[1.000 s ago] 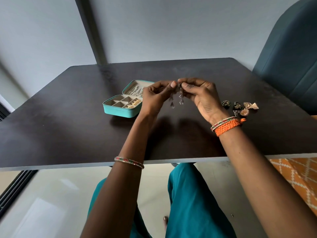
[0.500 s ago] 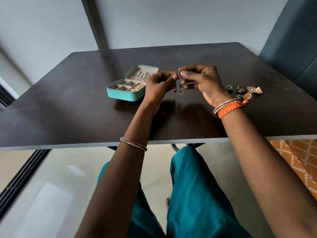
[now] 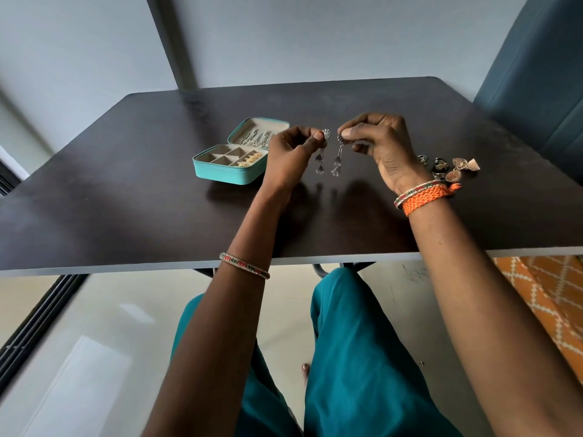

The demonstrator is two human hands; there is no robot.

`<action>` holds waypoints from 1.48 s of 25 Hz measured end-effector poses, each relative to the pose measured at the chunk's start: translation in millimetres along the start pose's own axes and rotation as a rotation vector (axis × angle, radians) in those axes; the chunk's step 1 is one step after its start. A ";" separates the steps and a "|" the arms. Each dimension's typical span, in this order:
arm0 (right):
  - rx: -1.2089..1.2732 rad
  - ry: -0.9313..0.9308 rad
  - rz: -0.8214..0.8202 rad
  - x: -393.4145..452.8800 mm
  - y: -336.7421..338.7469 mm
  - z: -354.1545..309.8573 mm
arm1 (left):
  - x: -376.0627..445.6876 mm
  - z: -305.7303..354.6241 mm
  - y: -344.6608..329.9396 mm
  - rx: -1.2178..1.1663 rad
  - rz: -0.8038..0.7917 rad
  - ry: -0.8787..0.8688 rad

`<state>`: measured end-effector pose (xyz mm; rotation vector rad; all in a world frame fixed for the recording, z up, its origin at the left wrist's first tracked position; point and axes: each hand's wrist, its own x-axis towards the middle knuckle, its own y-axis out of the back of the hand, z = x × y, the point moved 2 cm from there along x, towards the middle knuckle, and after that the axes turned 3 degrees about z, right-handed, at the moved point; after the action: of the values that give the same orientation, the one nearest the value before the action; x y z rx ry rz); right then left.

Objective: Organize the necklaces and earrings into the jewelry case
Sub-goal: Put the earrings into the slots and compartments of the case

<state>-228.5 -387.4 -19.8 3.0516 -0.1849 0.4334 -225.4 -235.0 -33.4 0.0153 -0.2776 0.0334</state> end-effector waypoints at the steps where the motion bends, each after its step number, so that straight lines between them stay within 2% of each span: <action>1: -0.033 0.015 -0.002 -0.9 -0.3 0.0 | -1.3 1.7 -0.5 -0.002 -0.003 -0.018; 6: -0.077 0.042 -0.021 -1.8 -1.1 0.9 | -3.1 4.2 -1.2 0.058 -0.110 -0.032; 10: -0.138 0.000 -0.021 2.2 -0.9 7.1 | 4.3 -6.7 0.9 0.156 -0.117 0.023; 18: -0.306 0.000 0.020 25.2 -2.7 38.8 | 30.3 -32.5 1.1 0.395 0.060 0.069; 22: -0.367 -0.018 0.073 43.3 -1.1 53.8 | 42.4 -32.9 -4.5 0.537 0.097 0.132; 37: -0.670 0.045 0.087 68.6 -6.5 58.6 | 66.6 -43.6 -10.1 0.632 0.203 0.195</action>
<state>-146.3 -392.7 -57.0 2.3818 -0.3744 0.3528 -149.1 -242.2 -57.2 0.6089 -0.0635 0.3216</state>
